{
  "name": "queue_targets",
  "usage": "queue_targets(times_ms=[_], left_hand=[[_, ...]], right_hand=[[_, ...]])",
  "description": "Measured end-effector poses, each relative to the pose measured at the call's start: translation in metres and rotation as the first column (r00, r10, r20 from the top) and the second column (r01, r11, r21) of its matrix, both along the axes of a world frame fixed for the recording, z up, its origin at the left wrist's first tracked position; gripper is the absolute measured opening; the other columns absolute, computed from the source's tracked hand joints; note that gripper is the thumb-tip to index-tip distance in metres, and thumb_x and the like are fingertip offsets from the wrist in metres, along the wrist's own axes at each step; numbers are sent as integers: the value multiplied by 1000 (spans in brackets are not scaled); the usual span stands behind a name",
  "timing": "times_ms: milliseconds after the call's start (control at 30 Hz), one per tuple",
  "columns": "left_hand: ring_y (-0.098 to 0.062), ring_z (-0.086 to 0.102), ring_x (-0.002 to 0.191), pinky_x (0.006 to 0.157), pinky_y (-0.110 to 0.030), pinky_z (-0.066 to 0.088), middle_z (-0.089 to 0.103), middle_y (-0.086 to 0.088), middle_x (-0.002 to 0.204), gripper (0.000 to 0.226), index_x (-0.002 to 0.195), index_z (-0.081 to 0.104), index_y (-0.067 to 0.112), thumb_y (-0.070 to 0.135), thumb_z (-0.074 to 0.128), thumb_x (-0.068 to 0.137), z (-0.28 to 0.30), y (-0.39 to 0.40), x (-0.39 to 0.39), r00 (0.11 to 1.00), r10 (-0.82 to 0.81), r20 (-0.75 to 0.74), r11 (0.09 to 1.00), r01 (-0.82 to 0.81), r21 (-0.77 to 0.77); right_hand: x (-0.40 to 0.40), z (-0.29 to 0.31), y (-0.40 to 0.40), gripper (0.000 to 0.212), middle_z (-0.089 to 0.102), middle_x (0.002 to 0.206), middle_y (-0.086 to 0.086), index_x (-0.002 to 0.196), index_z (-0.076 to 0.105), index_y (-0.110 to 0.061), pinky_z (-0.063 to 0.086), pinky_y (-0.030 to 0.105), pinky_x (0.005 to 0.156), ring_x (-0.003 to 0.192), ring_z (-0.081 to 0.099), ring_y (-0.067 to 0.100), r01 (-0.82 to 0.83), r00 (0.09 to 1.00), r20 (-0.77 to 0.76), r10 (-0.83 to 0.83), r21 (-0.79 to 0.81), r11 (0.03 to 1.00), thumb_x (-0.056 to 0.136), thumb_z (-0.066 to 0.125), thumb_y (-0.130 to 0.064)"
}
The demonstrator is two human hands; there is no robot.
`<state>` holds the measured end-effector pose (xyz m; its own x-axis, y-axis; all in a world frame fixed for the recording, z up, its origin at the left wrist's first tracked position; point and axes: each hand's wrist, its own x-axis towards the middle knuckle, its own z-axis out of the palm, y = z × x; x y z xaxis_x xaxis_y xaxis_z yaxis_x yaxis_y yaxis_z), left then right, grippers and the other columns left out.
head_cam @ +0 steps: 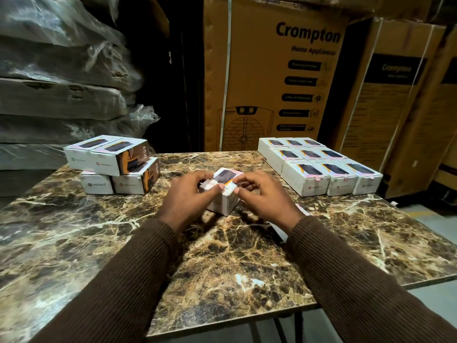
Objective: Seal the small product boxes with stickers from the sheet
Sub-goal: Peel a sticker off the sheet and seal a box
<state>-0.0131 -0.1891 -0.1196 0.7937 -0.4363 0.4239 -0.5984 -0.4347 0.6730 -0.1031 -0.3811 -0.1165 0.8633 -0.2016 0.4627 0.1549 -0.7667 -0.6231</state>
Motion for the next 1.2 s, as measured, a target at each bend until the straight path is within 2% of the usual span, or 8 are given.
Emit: queue_targets(times_ms=[167,333,433,600,700,767,900,1200], left_hand=[[-10,48,120,98,-36,45,54,6,132,78,137,57,31,81,62,78,-2,-6,-2,974,-1,228,995,-23,102],[-14,43,128,107,-44,46,49,5,137,84,145,47,31,72,73,76,-4,-7,-2,953,-2,304,983,-54,175],[-9,37,127,109,-37,41,46,6,139,74,144,48,31,55,78,81,-3,-6,-2,953,17,303,985,-68,159],[-17,41,129,111,-39,44,47,-1,139,65,140,52,26,32,83,83,5,3,2,935,145,325,971,-197,133],[-22,42,129,108,-41,48,47,-4,138,62,137,53,26,29,83,83,6,6,5,922,254,291,945,-301,127],[-20,52,120,93,-32,52,54,-3,129,55,131,53,24,24,83,85,3,7,8,935,273,226,949,-301,98],[-6,63,83,60,-12,40,68,2,100,35,121,56,20,8,73,92,0,4,9,976,209,60,978,-210,9],[-12,68,104,80,-33,60,70,6,113,20,112,65,22,34,71,98,-4,-3,1,990,-41,-138,986,18,-164]], right_hand=[[25,21,-9,22,60,120,-3,117,73,-23,48,38,97,118,56,15,66,998,-2,-67,-116,991,102,59,-18],[57,45,-9,38,58,148,-1,140,64,-24,44,36,111,133,53,14,-132,966,-233,111,-80,988,108,49,-9],[65,48,-6,35,64,139,2,138,66,-22,50,36,103,122,59,15,-194,924,-353,148,-98,976,109,48,-13],[53,46,-11,26,70,109,-1,118,74,-13,53,41,88,99,63,12,-146,969,-235,80,-281,949,108,54,-25],[36,38,-16,25,65,104,-7,118,75,-16,52,38,84,96,58,5,-117,979,-193,63,-280,953,107,56,-28],[25,31,-20,25,66,109,-5,119,76,-21,55,41,88,100,60,9,-98,985,-163,57,-261,960,103,61,-34],[5,24,-23,27,65,112,-7,121,76,-25,57,34,88,102,63,7,-123,987,-127,99,-193,973,98,70,-38],[-3,1,-39,27,70,114,-11,122,75,-26,52,12,79,101,66,-1,-120,991,-64,117,-47,992,96,74,-19]])
